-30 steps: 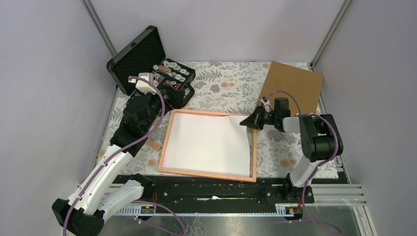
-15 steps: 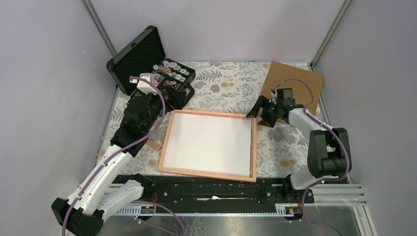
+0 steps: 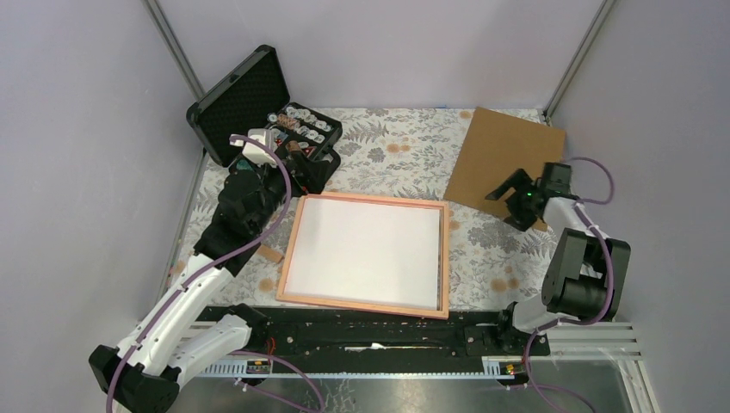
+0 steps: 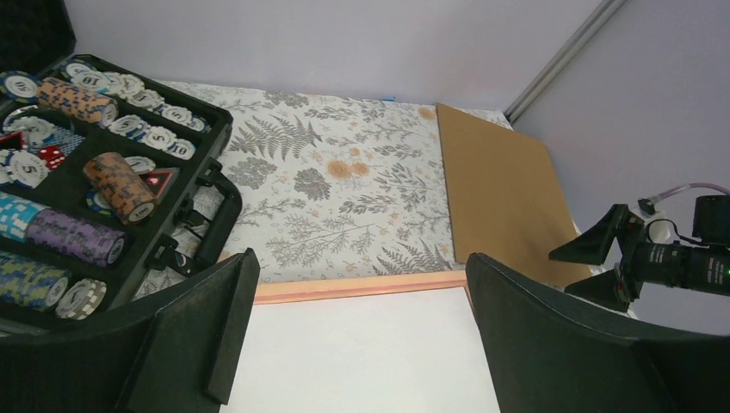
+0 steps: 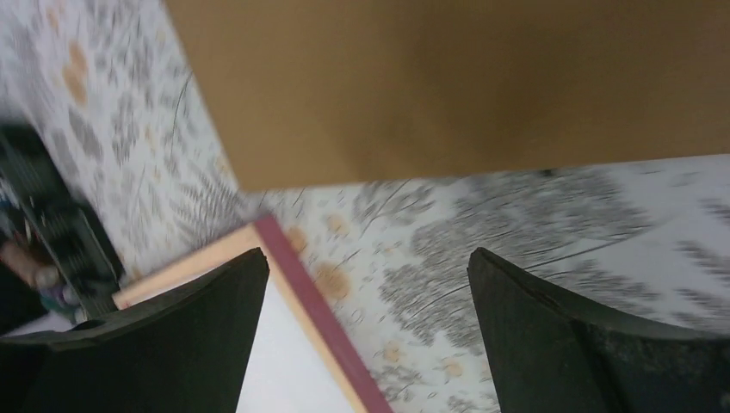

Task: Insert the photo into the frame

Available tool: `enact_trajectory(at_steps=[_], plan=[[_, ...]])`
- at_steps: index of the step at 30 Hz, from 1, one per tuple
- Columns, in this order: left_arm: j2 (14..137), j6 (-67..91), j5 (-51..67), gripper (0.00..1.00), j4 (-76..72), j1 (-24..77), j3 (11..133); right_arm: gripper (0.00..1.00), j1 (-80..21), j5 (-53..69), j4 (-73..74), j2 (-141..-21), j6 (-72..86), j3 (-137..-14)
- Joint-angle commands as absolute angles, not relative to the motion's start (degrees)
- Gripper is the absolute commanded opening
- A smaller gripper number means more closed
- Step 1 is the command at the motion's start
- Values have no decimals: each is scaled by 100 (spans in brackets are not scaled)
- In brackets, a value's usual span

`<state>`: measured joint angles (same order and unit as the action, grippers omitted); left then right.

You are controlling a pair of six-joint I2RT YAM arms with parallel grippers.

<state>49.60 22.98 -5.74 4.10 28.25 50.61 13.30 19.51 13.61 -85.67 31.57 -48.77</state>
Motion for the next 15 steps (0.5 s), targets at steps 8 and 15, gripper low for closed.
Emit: enact_trajectory(at_steps=[8,15], plan=[[5203,2288,-393,99,98,3243,5094,100,2595,442,996,-8690,3173,-5266],[6471,2312,212,99,53,3369,5175,100,2830,128,968,-9004,3086,-5524]])
